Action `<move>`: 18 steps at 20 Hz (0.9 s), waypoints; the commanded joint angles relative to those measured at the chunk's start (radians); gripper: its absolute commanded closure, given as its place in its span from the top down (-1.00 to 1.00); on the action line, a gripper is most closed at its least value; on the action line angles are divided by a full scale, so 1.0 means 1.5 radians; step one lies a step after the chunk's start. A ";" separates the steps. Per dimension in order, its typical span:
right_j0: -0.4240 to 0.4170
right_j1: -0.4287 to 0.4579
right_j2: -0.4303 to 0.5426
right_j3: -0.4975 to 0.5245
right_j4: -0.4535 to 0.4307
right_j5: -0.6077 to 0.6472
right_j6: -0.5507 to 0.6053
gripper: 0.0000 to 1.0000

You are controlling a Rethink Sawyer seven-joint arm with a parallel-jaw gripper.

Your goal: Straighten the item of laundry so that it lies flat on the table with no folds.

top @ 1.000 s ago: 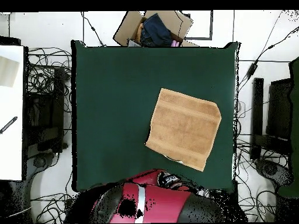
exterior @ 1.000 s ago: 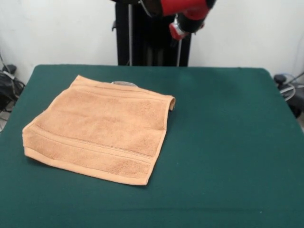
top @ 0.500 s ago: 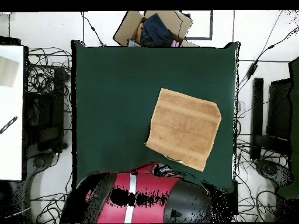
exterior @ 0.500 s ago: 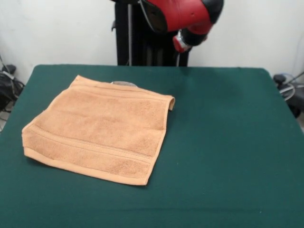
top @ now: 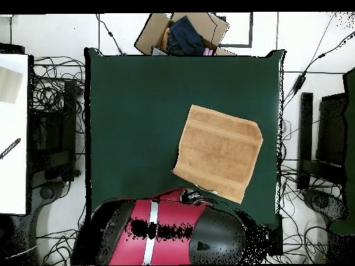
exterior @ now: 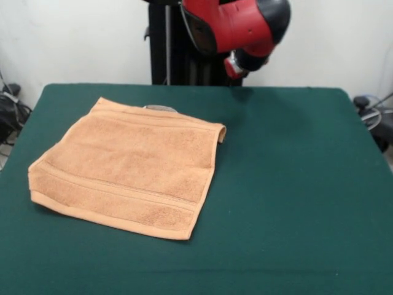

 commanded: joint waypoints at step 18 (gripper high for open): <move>0.027 0.089 0.004 -0.210 0.088 0.033 0.107 1.00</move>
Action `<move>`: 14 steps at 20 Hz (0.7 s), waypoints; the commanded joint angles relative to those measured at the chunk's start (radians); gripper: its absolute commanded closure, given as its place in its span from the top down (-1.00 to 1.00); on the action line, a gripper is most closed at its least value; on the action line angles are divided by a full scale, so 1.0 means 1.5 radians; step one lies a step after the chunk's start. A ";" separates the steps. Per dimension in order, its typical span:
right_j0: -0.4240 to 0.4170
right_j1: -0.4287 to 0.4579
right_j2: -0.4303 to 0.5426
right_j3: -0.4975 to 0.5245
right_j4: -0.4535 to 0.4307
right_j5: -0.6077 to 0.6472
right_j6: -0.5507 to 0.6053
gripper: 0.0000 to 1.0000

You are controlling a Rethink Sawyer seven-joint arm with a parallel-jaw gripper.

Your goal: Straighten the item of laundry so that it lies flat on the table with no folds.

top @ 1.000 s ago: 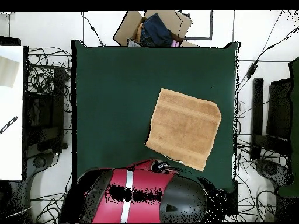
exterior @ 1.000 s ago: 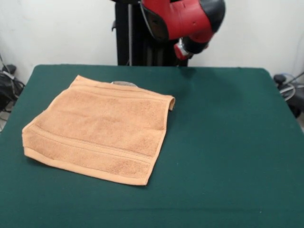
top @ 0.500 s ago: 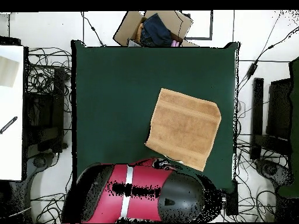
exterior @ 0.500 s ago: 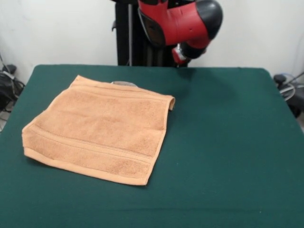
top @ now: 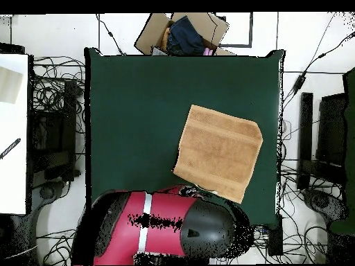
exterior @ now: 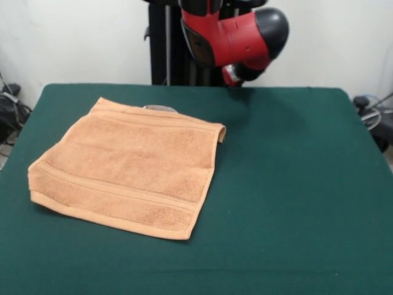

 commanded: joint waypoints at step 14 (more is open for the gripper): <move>0.023 0.038 0.014 -0.178 0.057 0.020 0.111 1.00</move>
